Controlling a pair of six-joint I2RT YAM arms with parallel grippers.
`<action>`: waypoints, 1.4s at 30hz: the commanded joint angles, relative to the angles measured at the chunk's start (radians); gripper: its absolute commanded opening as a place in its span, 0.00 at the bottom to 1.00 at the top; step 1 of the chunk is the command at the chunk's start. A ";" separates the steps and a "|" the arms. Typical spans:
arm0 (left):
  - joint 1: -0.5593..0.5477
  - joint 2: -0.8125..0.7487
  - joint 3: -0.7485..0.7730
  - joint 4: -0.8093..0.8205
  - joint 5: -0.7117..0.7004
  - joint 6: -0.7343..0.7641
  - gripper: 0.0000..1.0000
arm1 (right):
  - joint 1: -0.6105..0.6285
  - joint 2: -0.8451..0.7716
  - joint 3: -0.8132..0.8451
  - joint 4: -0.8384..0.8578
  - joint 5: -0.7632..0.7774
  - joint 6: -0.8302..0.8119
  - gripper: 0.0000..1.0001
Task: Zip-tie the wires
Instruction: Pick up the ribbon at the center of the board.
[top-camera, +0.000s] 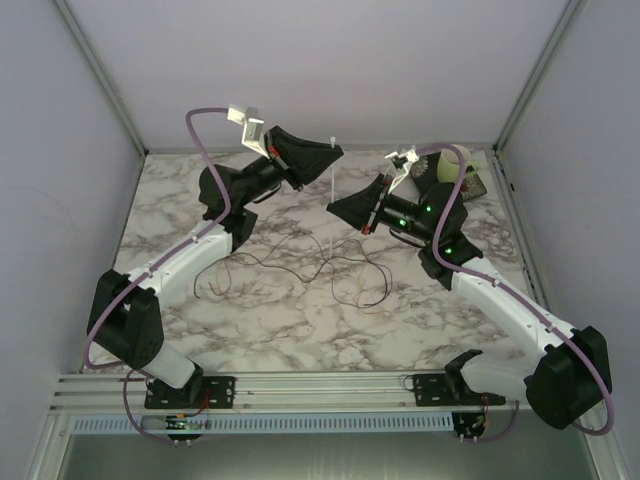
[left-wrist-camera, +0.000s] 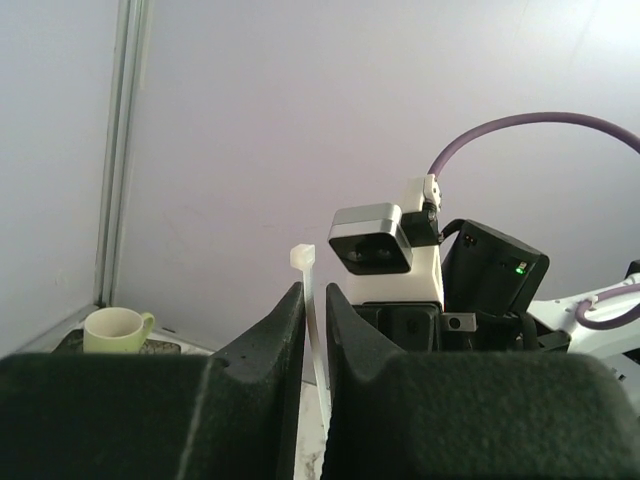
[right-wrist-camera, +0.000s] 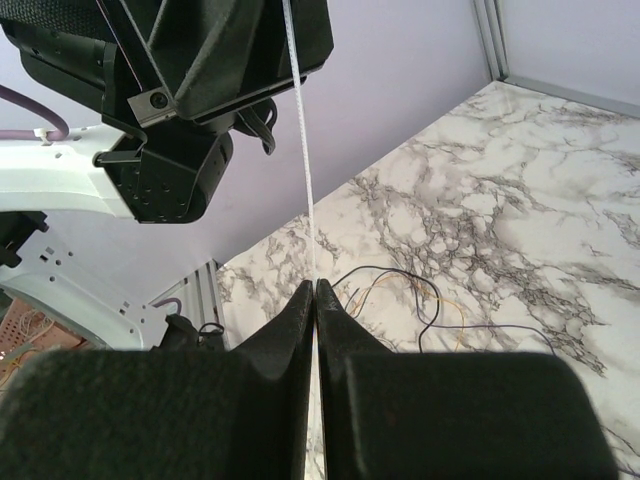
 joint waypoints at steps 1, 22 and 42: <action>0.002 0.000 -0.020 0.074 0.023 0.001 0.13 | 0.012 -0.020 0.003 0.045 0.009 -0.003 0.00; 0.100 0.090 0.002 0.131 0.064 -0.091 0.00 | 0.008 -0.127 0.002 -0.189 0.319 -0.234 0.78; 0.284 0.705 0.417 0.332 0.233 -0.318 0.00 | 0.020 -0.295 -0.382 0.162 0.451 -0.612 0.99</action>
